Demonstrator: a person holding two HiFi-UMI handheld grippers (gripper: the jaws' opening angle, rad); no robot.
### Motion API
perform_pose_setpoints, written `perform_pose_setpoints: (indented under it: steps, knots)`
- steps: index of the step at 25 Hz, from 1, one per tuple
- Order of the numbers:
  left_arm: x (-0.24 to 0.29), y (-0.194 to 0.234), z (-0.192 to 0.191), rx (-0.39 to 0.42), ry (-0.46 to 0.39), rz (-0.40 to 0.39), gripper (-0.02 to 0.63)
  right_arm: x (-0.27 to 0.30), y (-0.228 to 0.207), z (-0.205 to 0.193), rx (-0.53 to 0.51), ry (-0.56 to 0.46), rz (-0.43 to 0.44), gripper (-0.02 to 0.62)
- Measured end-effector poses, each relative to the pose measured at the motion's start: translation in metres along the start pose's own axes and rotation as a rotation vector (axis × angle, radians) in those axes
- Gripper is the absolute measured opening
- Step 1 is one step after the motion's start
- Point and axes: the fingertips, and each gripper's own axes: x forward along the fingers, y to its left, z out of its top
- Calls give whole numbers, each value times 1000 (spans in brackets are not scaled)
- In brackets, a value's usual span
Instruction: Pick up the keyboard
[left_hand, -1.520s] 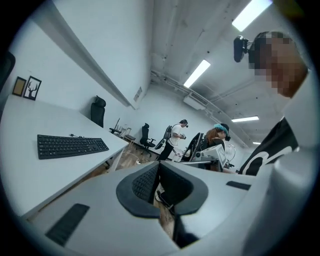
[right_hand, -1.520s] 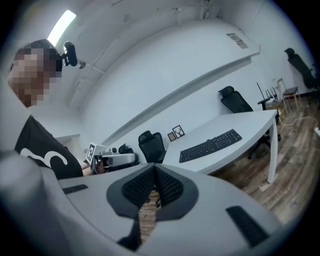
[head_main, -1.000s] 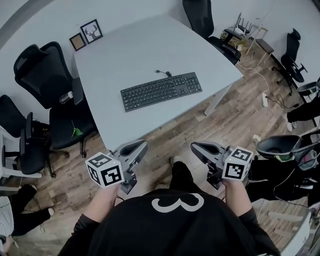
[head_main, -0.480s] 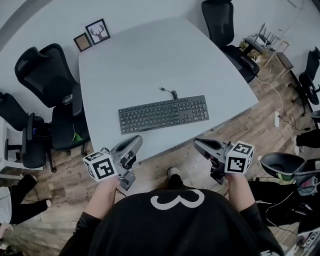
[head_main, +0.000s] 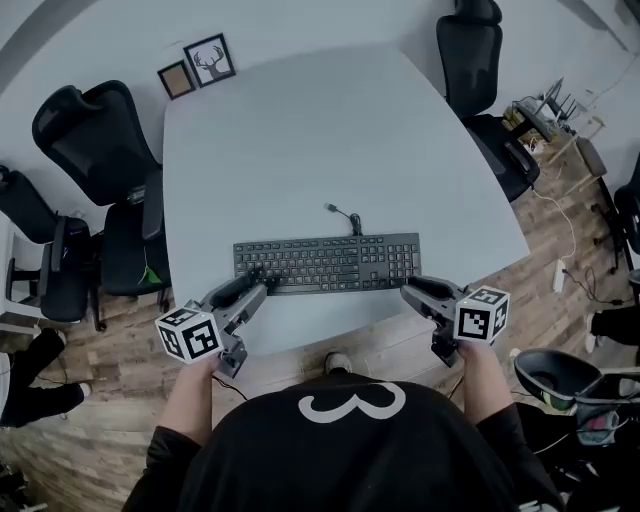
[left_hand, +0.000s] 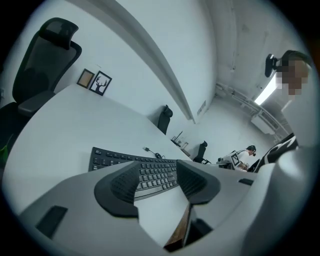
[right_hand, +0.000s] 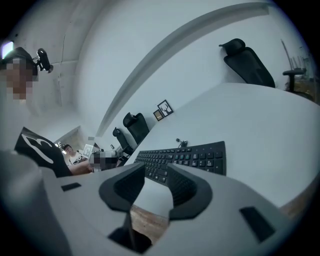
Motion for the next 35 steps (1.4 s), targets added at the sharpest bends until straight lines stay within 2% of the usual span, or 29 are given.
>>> perform_pose_setpoints:
  steps: [3,8,15,18,22,26,32,35]
  knots:
    - [0,30,-4,-2,15,66,269,7,-28,10,-2,6,-73,183]
    - [5,75,-4,-6,47,155,287,15,-71,14,33,32,-163,262]
    - [21,123,-13,-54,128,230,287,21,-115,6,97,98,-218,264]
    - [24,141,-21,-64,164,271,288,28,-122,-2,132,159,-210,264]
    - [28,143,-25,-84,192,259,287,36,-124,-11,177,222,-187,264]
    - [34,139,-21,-117,195,227,287,43,-123,-15,221,237,-157,264]
    - [46,129,-25,-109,249,169,284,50,-123,-18,207,254,-155,244]
    - [49,128,-26,-125,263,173,278,50,-124,-17,215,248,-154,216]
